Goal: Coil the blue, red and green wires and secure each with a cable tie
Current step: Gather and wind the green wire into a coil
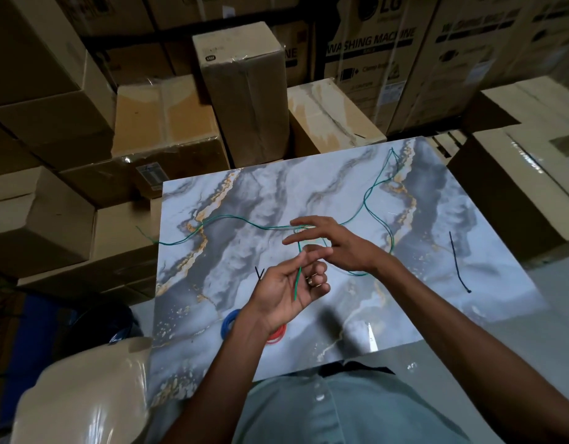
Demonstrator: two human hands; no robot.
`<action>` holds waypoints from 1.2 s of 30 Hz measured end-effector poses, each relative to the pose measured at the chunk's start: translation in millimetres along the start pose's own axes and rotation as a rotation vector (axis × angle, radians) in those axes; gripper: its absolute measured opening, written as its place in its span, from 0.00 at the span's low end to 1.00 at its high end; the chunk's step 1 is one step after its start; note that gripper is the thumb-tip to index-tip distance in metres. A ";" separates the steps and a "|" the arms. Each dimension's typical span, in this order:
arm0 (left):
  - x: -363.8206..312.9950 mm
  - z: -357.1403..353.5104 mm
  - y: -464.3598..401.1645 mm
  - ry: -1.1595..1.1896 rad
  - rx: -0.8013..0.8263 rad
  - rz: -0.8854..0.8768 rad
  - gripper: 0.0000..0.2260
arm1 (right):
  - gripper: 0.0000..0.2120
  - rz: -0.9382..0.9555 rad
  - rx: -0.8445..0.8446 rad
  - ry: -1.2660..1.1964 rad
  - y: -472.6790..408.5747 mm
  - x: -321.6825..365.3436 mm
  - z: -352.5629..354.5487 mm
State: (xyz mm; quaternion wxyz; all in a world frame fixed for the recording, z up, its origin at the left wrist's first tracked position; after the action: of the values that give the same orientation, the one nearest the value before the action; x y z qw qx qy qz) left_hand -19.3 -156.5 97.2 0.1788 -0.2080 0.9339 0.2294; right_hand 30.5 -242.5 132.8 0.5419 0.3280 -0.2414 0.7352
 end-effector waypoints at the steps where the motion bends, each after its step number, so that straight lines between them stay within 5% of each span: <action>1: 1.2 -1.5 1.9 -0.004 0.001 0.001 0.18 | 0.14 -0.001 -0.006 -0.047 2.9 2.6 1.2; 8: 14.7 -22.6 11.8 -0.126 0.113 0.013 0.19 | 0.12 -0.017 -0.150 -0.240 19.8 3.8 13.6; 12: 17.4 -42.9 10.7 -0.227 0.170 -0.031 0.19 | 0.11 -0.056 -0.019 -0.245 19.8 1.0 3.5; 15: 6.9 -55.2 1.0 -0.152 0.148 -0.133 0.19 | 0.12 -0.029 0.061 -0.304 26.6 3.0 -1.1; 20: -2.2 -76.7 -17.2 0.115 0.101 -0.285 0.24 | 0.14 -0.074 -0.076 -0.389 52.8 -8.9 16.9; 23: 0.3 -90.6 -28.1 0.133 0.078 -0.380 0.21 | 0.16 -0.168 -0.095 -0.511 67.0 -26.3 18.9; 25: -1.5 -94.6 -33.7 0.123 0.038 -0.459 0.20 | 0.09 -0.214 -0.076 -0.569 75.2 -36.4 19.7; 27: -6.5 -94.0 -35.3 0.095 -0.016 -0.534 0.21 | 0.14 -0.229 -0.056 -0.621 83.6 -44.0 22.1; 36: -27.0 -78.4 -13.3 0.175 -0.174 -0.794 0.26 | 0.11 -0.140 0.046 -0.589 97.9 -25.2 29.8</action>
State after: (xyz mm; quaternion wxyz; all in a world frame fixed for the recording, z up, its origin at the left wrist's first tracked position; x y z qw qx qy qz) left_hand -8.8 -198.3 169.2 0.1553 -0.5849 0.7700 0.2020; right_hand -51.4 -308.8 134.1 0.4902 0.5550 -0.3481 0.5748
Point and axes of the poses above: each hand's wrist, its own y-axis away from the middle knuckle, its own z-axis out of the back of the hand, x = y × z, the point moved 9 cm from there along -y, towards the middle knuckle
